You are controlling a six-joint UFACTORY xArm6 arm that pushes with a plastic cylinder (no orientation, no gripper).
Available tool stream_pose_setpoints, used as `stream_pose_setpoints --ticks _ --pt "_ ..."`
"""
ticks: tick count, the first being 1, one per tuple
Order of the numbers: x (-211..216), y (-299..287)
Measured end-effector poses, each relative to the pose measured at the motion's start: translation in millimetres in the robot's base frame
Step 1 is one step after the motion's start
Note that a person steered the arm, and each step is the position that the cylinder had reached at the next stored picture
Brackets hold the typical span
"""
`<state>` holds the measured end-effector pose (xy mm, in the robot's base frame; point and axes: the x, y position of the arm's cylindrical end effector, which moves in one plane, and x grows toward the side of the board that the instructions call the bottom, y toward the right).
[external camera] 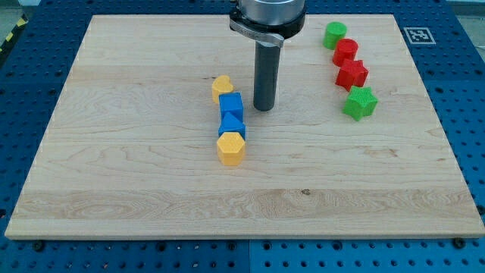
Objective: Separate the blue blocks from each other
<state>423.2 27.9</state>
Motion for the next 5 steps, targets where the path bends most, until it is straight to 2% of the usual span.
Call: stream_pose_setpoints --ticks 2,3,5 --pt "37.0 -82.7" --pt "38.6 -95.7" --pt "33.4 -76.2"
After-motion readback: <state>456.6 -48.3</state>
